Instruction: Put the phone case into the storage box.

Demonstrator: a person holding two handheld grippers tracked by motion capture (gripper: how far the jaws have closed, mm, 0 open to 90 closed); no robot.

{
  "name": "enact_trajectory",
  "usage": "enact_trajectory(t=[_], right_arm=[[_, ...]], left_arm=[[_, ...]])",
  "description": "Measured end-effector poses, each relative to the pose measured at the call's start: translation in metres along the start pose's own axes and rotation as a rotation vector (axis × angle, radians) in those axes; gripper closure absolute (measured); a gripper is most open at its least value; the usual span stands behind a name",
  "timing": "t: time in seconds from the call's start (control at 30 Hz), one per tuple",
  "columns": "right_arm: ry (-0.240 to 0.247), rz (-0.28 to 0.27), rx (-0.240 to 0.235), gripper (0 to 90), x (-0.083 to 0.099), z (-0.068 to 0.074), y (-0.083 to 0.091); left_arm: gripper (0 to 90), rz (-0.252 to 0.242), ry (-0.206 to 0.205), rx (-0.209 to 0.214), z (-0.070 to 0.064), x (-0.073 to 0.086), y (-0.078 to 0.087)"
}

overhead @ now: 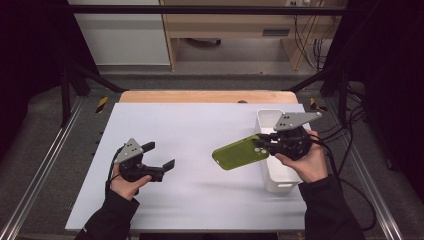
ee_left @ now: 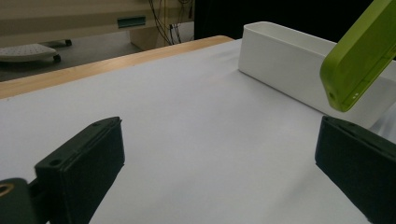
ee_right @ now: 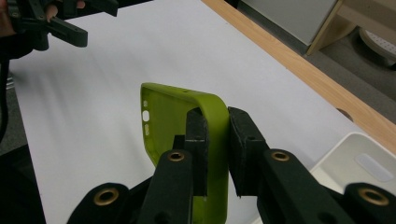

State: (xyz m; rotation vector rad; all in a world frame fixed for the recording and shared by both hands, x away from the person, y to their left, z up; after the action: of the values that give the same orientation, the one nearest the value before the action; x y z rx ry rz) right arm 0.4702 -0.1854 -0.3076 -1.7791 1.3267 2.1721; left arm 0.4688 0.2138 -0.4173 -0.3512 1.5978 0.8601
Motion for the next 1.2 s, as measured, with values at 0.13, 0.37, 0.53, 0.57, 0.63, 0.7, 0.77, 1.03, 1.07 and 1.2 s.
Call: enact_trajectory(t=[0.13,0.37,0.53,0.57,0.63,0.7,0.77,1.03,1.07,1.2], right_arm=[[0.013,0.002,0.02,79.7,-0.005,-0.002,0.004],[0.036,0.004,0.055,79.6,-0.012,-0.006,0.014],[0.048,0.006,0.085,79.6,-0.017,-0.01,0.019],[0.052,0.007,0.091,79.6,-0.017,-0.01,0.02],[0.059,0.006,0.102,79.6,-0.019,-0.011,0.023],[0.068,0.007,0.111,79.6,-0.02,-0.012,0.025],[0.073,0.008,0.118,79.6,-0.022,-0.013,0.027],[0.086,0.023,0.149,79.6,-0.025,-0.019,0.032],[0.089,0.027,0.152,79.6,-0.025,-0.02,0.032],[0.097,0.034,0.169,79.6,-0.027,-0.022,0.034]], left_arm=[[0.6,-0.002,0.005,-0.011,0.005,0.006,0.003],[0.5,-0.002,0.004,-0.018,0.01,0.013,0.007],[0.3,0.0,0.005,-0.021,0.013,0.017,0.009],[0.3,0.0,0.006,-0.023,0.014,0.018,0.01],[0.2,-0.001,0.008,-0.028,0.015,0.02,0.011],[0.1,0.0,0.007,-0.035,0.016,0.021,0.012],[0.1,0.001,0.005,-0.039,0.018,0.023,0.012],[0.1,0.009,0.008,-0.056,0.022,0.028,0.014],[0.0,0.008,0.007,-0.058,0.022,0.028,0.014],[0.0,0.007,0.008,-0.063,0.023,0.029,0.014]])
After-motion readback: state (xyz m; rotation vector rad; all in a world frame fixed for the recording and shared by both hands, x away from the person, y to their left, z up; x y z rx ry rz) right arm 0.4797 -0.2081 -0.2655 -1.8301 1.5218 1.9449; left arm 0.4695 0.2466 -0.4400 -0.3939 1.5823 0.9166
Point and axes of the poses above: each handheld gripper's, and its own axes: y roughly backward along the jaws, x roughly out of its underside, z roughly to its left, the point moved 2 cm from there along -y, roughly forward along the jaws, and after that the axes turned 5 degrees about -y, right-handed, at the moved point
